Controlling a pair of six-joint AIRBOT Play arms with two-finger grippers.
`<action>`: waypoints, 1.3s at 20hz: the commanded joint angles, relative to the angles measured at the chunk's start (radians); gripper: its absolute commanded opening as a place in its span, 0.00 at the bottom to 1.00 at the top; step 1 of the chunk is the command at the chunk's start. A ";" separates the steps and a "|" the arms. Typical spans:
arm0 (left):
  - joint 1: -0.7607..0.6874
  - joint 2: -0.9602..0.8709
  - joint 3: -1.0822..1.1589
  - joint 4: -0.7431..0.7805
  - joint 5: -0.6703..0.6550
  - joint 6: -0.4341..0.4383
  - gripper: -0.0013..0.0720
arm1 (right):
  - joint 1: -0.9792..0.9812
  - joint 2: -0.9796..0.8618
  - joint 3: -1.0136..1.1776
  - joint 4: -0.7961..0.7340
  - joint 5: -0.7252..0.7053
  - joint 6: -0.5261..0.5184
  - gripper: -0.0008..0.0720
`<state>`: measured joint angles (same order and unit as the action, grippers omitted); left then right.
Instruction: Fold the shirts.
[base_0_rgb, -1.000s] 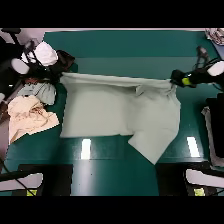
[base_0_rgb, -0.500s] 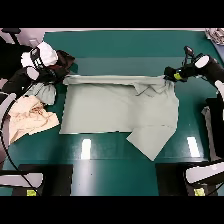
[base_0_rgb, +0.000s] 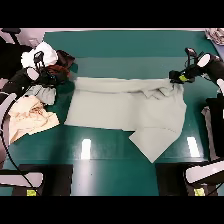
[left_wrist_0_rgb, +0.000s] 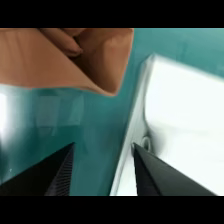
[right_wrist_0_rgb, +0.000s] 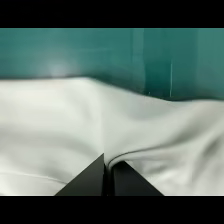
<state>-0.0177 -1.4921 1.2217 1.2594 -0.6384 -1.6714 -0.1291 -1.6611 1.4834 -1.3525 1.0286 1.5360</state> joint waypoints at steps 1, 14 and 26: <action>0.000 -0.002 -0.001 -0.006 -0.018 0.021 0.59 | -0.012 -0.001 -0.039 -0.003 0.016 -0.001 0.08; 0.000 0.000 0.000 -0.040 -0.229 0.116 0.98 | -0.161 0.249 -0.174 -0.010 0.129 -0.019 0.83; 0.000 -0.001 0.000 -0.119 -0.320 0.240 0.98 | -0.071 0.447 -0.657 0.365 -0.181 -0.119 0.84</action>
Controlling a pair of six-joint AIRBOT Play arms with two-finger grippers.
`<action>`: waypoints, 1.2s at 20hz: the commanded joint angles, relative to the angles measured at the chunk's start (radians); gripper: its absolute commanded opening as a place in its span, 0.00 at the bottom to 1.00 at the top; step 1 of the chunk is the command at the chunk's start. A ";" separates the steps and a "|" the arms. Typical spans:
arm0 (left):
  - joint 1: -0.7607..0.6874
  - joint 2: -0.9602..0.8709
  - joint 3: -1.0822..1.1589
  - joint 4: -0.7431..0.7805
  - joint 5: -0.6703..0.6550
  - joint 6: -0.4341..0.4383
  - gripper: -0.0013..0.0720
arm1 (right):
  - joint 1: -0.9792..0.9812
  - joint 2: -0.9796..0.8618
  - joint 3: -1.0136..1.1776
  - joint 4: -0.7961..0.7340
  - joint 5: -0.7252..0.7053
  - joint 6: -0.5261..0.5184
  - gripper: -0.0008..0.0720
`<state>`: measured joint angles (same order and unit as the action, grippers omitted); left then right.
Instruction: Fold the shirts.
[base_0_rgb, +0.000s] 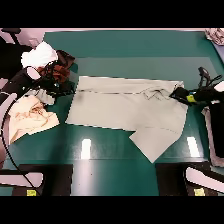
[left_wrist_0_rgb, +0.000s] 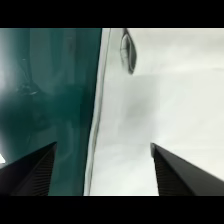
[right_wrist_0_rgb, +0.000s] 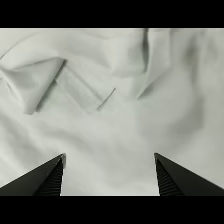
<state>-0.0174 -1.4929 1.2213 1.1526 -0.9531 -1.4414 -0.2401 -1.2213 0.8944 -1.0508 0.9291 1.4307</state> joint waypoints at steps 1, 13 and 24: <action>0.000 0.000 0.000 -0.013 -0.006 0.010 0.98 | 0.060 -0.007 -0.072 0.061 -0.104 -0.014 0.84; 0.000 0.000 0.000 -0.010 -0.006 0.010 0.98 | 0.158 -0.191 0.032 0.061 -0.148 0.046 0.76; 0.000 0.000 0.000 -0.008 -0.008 0.011 0.98 | 0.156 -0.192 0.034 0.064 -0.221 0.062 0.44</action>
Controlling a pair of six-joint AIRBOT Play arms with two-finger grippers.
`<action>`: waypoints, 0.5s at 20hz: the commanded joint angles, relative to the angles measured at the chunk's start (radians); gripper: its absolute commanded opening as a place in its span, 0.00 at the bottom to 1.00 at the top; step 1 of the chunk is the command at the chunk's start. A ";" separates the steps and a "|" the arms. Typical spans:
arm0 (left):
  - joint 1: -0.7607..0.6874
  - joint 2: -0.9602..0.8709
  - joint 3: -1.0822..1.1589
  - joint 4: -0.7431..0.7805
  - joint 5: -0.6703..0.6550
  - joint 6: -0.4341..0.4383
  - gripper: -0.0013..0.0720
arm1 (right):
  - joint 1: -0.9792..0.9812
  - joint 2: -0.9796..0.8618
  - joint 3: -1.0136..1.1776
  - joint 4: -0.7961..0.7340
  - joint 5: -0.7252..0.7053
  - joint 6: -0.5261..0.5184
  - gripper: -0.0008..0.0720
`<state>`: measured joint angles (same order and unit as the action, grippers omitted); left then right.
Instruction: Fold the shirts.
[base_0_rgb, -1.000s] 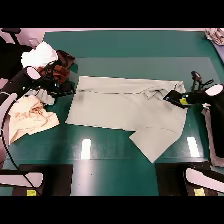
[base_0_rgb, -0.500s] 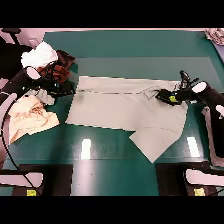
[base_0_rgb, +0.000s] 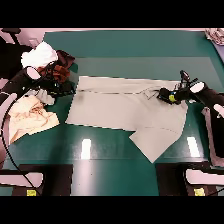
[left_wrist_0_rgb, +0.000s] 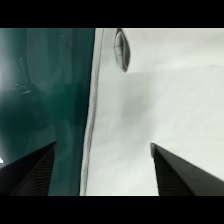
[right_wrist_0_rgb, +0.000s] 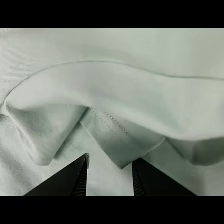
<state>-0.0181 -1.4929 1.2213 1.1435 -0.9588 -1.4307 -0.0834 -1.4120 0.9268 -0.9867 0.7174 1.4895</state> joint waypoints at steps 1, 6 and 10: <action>0.000 0.000 0.000 0.001 -0.003 0.000 0.98 | -0.003 -0.001 0.001 0.000 -0.011 0.004 0.44; 0.000 0.000 0.000 0.001 -0.004 0.000 0.98 | -0.053 0.000 0.001 0.002 0.009 0.042 0.44; 0.000 0.000 0.000 0.000 -0.003 0.000 0.97 | -0.070 -0.001 0.001 0.002 0.018 0.085 0.44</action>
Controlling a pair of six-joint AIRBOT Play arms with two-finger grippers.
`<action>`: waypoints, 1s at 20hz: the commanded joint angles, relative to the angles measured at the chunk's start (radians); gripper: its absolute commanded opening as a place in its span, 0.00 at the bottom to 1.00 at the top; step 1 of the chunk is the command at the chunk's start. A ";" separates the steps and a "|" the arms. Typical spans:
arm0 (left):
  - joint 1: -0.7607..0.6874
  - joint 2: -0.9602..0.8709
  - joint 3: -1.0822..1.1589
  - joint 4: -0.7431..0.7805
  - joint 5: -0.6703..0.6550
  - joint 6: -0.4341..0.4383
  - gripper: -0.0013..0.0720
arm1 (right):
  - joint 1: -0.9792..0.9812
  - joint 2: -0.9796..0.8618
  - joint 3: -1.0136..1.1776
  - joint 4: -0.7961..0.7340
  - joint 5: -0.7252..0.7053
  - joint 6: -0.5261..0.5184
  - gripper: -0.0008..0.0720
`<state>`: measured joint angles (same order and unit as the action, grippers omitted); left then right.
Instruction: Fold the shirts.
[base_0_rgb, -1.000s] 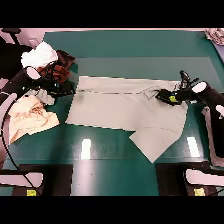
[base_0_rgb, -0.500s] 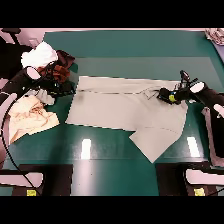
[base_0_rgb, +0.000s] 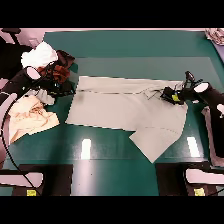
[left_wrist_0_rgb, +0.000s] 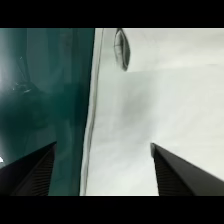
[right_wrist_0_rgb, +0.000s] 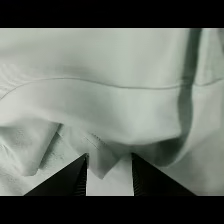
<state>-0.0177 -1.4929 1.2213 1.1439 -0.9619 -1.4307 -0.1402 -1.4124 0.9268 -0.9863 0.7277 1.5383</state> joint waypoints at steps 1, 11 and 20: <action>0.000 0.000 0.000 0.000 0.000 0.000 0.98 | -0.011 -0.001 0.001 0.001 0.007 0.052 0.44; 0.000 0.000 0.000 0.000 -0.023 0.000 0.97 | 0.054 -0.002 0.001 -0.001 -0.039 0.097 0.44; 0.000 0.000 0.000 0.000 -0.038 0.000 0.97 | 0.053 -0.003 0.001 -0.009 -0.055 0.097 0.05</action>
<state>-0.0181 -1.4929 1.2213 1.1435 -0.9916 -1.4311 -0.0879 -1.4143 0.9268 -0.9897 0.6758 1.6352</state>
